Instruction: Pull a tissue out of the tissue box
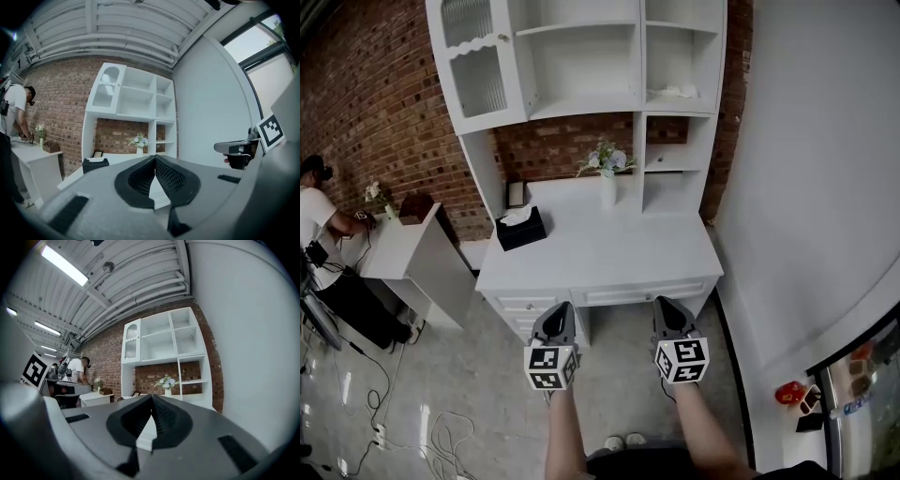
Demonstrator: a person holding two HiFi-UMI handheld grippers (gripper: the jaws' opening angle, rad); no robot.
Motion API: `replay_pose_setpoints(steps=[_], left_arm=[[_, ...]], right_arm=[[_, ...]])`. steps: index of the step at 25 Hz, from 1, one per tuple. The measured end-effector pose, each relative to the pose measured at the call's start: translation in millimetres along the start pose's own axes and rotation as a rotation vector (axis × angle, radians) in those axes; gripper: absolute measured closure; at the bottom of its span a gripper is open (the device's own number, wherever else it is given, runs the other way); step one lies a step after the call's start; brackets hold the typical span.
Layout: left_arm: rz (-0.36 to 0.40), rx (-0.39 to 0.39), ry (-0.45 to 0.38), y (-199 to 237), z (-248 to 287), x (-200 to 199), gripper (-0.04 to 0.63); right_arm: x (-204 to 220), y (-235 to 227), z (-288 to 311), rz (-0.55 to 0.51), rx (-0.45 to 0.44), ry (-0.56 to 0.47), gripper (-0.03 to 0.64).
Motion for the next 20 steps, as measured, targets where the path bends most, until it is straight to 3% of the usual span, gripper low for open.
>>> replay_pose_setpoints(steps=[7,9,15,20], left_arm=[[-0.011,0.017,0.03,6,-4,15,0.586],[-0.015,0.022,0.039,10,-5,20,0.586],[-0.033,0.03,0.038,25,-14,31,0.586],[-0.032,0.025,0.016,38,-19,27,0.586]], right_arm=[[10,8,1,0.007,-0.023,0.013,0.617],[13,15,2,0.011,-0.041,0.017,0.552],[16,32,2,0.022,-0.063,0.008,0.451],[12,37,2,0.023,-0.058,-0.013,0.423]])
Point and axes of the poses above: the fingertips, and each gripper's own axes: z forward along the fingers, y to its left, x out of its underside, the point moved 6 cm from there along -z, backward along the fingers, and after that the axes turned 12 degrees about y, right-handed, at the moved point
